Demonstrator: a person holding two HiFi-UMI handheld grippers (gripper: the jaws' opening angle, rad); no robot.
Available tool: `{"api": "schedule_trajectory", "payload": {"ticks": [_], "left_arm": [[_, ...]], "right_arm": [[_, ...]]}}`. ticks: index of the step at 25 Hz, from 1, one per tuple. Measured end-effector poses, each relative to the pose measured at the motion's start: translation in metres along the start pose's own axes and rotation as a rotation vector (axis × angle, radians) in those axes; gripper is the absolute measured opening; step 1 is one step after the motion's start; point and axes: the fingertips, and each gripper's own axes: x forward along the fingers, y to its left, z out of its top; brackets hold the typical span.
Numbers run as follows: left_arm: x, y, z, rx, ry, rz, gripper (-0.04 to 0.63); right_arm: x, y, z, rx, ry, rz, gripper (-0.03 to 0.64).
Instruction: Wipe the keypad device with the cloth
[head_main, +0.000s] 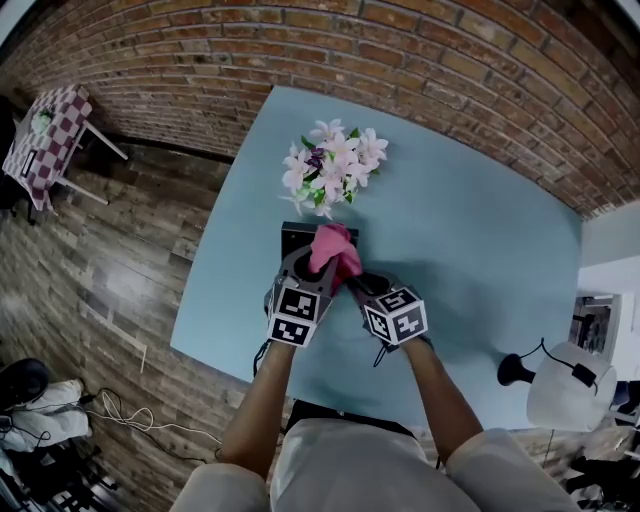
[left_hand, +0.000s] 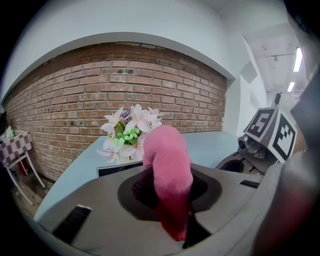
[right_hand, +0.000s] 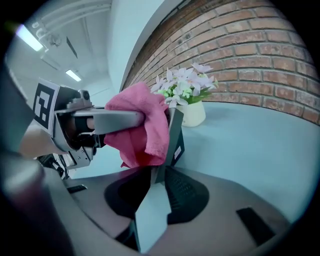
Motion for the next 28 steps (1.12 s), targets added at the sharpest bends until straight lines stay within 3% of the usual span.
{"api": "schedule_trajectory", "payload": {"ticks": [9,16,20,24,28], "left_arm": [[-0.005,-0.015,-0.038,-0.020,0.060,-0.037,0.128],[-0.008,-0.035,-0.074,-0.052,0.128,-0.074,0.129],[-0.010,-0.046,-0.101,-0.001,0.215,-0.076,0.127],[-0.022,-0.049,-0.080,-0.064,0.144,-0.066,0.127],[-0.031,-0.042,-0.010,-0.006,-0.006,-0.038,0.127]], "right_arm": [[-0.029,-0.006,-0.007,0.097,-0.041,-0.035,0.112],[-0.043,-0.007,-0.007,0.073,-0.043,-0.050,0.112],[-0.051,-0.007,-0.002,0.084,-0.066,-0.046,0.112],[-0.068,-0.009,0.009,0.105,-0.113,-0.045,0.112],[-0.090,-0.017,0.022,0.102,-0.159,-0.066,0.112]]}}
